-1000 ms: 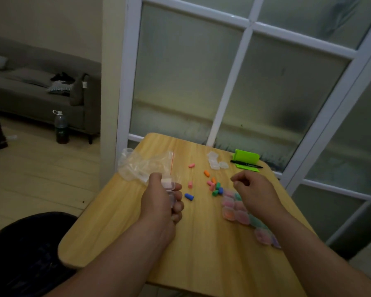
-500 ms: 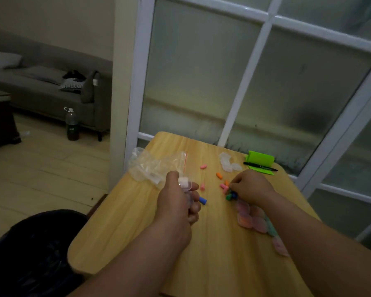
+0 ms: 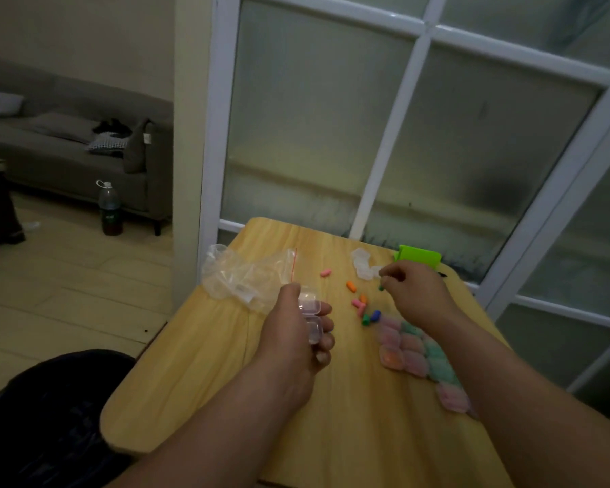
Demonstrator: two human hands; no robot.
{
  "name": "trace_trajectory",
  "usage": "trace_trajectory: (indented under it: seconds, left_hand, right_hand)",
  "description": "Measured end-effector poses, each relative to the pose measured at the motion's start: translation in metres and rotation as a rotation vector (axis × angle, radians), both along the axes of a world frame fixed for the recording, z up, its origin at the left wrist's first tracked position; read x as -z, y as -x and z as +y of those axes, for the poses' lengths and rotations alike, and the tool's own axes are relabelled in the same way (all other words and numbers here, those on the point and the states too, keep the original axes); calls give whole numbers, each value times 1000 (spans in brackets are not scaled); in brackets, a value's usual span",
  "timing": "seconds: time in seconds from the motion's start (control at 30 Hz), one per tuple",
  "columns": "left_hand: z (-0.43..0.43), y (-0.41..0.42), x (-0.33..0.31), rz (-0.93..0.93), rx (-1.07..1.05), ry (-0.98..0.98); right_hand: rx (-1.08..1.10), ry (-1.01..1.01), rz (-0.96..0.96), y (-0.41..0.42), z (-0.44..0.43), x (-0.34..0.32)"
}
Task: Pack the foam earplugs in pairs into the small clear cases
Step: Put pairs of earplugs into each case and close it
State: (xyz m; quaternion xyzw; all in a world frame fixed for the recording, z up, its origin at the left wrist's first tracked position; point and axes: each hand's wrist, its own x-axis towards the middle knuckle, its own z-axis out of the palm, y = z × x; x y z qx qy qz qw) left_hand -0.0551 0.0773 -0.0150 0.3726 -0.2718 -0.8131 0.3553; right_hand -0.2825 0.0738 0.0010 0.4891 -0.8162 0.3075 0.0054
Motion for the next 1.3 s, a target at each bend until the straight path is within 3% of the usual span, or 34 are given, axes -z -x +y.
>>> trace_trajectory:
  seconds: [0.17,0.3,0.63,1.0,1.17,1.3]
  left_hand:
    - [5,6,1,26,100,-8]
    - [10,11,4,6,140,-3]
    - [20,19,10,19,222,-10]
    - [7,18,18,111,199,-52]
    - [-3,13,13,13,104,-22]
    - [-7,14,13,-1,74,-25]
  right_hand:
    - [-90,250,-299,-42,69,-9]
    - [-156,227,-406,-68,100,3]
    - [-300,59,-14,-98,106,19]
    - [-339,96,-71,-95,99,23]
    - [-85,236,-233,-42,90,14]
    - [5,43,-117,-8,68,23]
